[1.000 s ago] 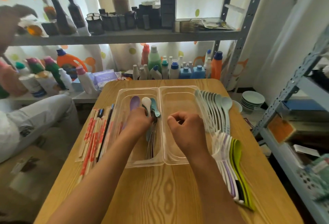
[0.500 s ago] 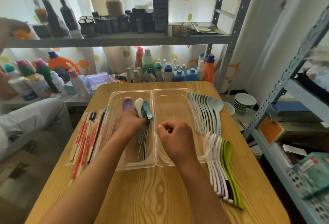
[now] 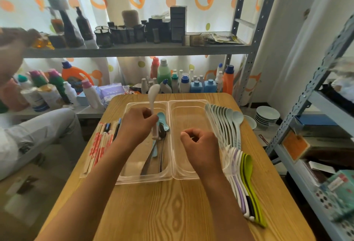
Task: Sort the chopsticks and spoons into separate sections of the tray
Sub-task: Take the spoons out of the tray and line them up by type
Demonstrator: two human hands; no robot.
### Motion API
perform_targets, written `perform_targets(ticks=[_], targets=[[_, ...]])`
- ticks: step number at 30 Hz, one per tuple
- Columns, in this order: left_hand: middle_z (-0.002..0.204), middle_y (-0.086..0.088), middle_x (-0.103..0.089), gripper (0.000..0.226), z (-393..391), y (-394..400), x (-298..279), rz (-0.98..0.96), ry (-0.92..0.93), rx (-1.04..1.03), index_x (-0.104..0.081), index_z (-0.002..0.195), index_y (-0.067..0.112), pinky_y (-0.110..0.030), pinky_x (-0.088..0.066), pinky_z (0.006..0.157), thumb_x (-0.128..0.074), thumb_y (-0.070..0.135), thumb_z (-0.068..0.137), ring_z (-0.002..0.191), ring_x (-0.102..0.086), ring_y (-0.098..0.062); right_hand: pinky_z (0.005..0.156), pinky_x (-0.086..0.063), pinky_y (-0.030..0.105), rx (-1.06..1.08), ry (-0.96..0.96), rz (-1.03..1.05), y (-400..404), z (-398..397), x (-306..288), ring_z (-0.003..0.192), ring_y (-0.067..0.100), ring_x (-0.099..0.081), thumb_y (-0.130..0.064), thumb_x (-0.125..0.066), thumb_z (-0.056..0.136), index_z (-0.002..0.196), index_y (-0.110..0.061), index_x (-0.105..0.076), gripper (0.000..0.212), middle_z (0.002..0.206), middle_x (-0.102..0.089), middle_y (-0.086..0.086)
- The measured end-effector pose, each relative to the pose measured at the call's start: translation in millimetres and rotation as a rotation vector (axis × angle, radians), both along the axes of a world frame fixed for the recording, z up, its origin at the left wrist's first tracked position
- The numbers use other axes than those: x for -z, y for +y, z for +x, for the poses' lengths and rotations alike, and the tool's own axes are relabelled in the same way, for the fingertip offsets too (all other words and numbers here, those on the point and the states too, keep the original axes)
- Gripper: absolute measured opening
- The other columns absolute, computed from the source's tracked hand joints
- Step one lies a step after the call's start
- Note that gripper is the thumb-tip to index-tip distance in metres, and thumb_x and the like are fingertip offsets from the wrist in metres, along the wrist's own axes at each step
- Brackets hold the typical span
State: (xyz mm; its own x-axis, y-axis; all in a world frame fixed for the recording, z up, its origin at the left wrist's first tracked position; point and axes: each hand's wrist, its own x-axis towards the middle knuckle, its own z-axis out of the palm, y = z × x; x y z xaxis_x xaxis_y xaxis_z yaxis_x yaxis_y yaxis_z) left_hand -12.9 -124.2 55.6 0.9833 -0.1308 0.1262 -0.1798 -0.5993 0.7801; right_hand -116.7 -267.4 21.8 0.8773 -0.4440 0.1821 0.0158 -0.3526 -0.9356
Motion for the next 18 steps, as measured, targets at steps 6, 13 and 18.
perform_targets(ticks=[6, 13, 18], targets=[[0.077, -0.003, -0.070, 0.012, -56.2, -8.8, -12.9, -0.134, 0.265, 0.405, -0.070, 0.095, 0.009, -0.019, -0.054, 0.064, -0.059, 0.012, 0.093, 0.066, -0.066, -0.009, 0.070, -0.056, 0.019, -0.013, -0.136, 0.193, -8.8, -5.8, -14.2, 0.082, 0.005, -0.069, -0.027, -0.068, 0.092, 0.107, -0.021, -0.074, 0.017, 0.092, -0.074, -0.008], [0.078, -0.004, -0.068, 0.011, -92.9, -37.6, 6.4, -0.012, 0.188, 0.557, -0.068, 0.092, 0.013, -0.023, -0.057, 0.069, -0.058, 0.017, 0.093, 0.068, -0.065, -0.010, 0.068, -0.054, 0.014, -0.034, -0.151, 0.228, -30.6, -41.4, -11.7, 0.083, 0.002, -0.071, -0.012, -0.071, 0.088, 0.101, -0.020, -0.074, 0.016, 0.086, -0.076, -0.011], [0.079, 0.002, -0.069, 0.014, -109.4, -62.7, 14.6, 0.022, 0.125, 0.630, -0.069, 0.093, 0.021, -0.027, -0.058, 0.070, -0.058, 0.028, 0.094, 0.070, -0.066, -0.007, 0.070, -0.056, 0.018, 0.113, -0.166, 0.239, -47.4, -64.3, -3.9, 0.081, 0.003, -0.071, -0.010, -0.071, 0.088, 0.099, -0.023, -0.074, 0.018, 0.086, -0.076, -0.009]])
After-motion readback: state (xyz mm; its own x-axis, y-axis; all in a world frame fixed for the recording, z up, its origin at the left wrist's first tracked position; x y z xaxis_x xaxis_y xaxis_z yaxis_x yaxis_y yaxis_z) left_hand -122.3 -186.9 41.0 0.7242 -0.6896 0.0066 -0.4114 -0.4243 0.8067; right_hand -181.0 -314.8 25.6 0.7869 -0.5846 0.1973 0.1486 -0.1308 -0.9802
